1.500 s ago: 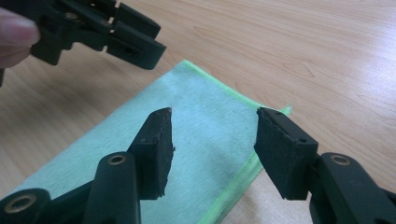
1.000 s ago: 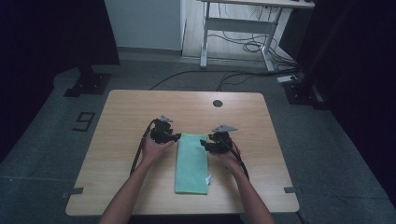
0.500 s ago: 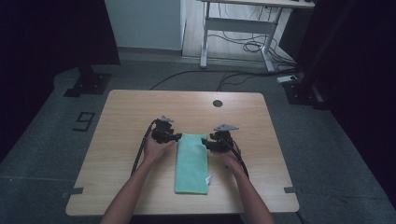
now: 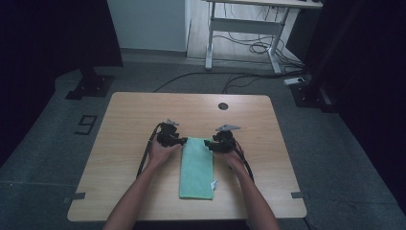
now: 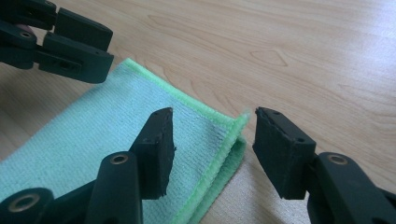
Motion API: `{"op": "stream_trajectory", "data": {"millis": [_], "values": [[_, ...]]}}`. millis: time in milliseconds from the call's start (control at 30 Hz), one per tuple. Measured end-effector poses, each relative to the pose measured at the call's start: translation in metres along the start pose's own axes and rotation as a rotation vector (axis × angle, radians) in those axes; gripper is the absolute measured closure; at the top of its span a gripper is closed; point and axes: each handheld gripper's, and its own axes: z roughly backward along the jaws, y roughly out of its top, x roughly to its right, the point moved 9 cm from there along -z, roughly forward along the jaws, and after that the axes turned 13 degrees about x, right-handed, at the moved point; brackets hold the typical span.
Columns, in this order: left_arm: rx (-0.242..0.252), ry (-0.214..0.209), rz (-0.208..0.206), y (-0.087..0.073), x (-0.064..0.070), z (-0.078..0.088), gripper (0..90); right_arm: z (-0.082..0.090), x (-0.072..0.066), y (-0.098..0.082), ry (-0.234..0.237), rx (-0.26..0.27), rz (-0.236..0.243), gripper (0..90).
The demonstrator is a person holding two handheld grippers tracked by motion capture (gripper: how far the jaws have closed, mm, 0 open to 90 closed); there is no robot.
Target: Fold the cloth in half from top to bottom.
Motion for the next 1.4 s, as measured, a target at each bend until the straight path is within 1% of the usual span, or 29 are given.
{"op": "stream_trajectory", "data": {"millis": [200,467,600,667,767,800,833,900,933,1000,1067,1200,1267,1333,1400], "values": [[-0.014,-0.005,-0.007,-0.001,0.004,-0.005,50.0,-0.002,0.001,-0.003,-0.003,-0.013,-0.002,47.3],[-0.018,0.005,-0.005,-0.002,0.0,-0.004,50.9,-0.005,0.008,-0.006,-0.018,-0.017,-0.014,47.3],[-0.028,0.0,-0.019,-0.005,0.003,-0.007,51.1,-0.01,0.009,-0.009,-0.027,-0.03,-0.006,47.3],[-0.028,-0.003,-0.028,-0.006,0.004,-0.009,51.4,-0.012,0.009,-0.008,-0.029,-0.021,-0.004,48.1],[-0.022,-0.004,-0.031,-0.006,0.006,-0.01,52.7,-0.013,0.007,-0.008,-0.031,-0.019,0.006,53.4],[-0.022,-0.005,-0.032,-0.006,0.006,-0.011,53.5,-0.013,0.006,-0.008,-0.028,-0.023,0.022,56.0],[-0.023,-0.009,-0.036,-0.006,0.007,-0.011,54.7,-0.013,0.005,-0.009,-0.023,-0.027,0.028,59.0],[-0.025,-0.016,-0.04,-0.006,0.01,-0.011,58.5,-0.013,0.004,-0.009,-0.015,-0.032,0.036,66.8],[-0.03,-0.026,-0.037,-0.007,0.012,-0.011,62.0,-0.012,0.004,-0.009,-0.015,-0.037,0.037,70.6],[-0.036,-0.033,-0.041,-0.008,0.014,-0.011,69.3,-0.012,0.003,-0.009,0.001,-0.044,0.022,76.2],[-0.037,-0.037,-0.043,-0.008,0.016,-0.011,73.8,-0.012,0.002,-0.009,0.011,-0.045,0.014,80.0],[-0.033,-0.052,-0.023,-0.01,0.017,-0.01,80.9,-0.012,0.003,-0.009,0.03,-0.044,-0.018,82.9],[-0.034,-0.062,-0.007,-0.01,0.017,-0.01,82.9,-0.012,0.003,-0.009,0.041,-0.044,-0.027,83.9],[-0.036,-0.077,0.008,-0.01,0.018,-0.009,84.5,-0.011,0.003,-0.009,0.046,-0.046,-0.019,84.7],[-0.03,-0.082,-0.003,-0.009,0.018,-0.008,85.4,-0.009,0.002,-0.009,0.048,-0.05,0.0,85.1]]}}
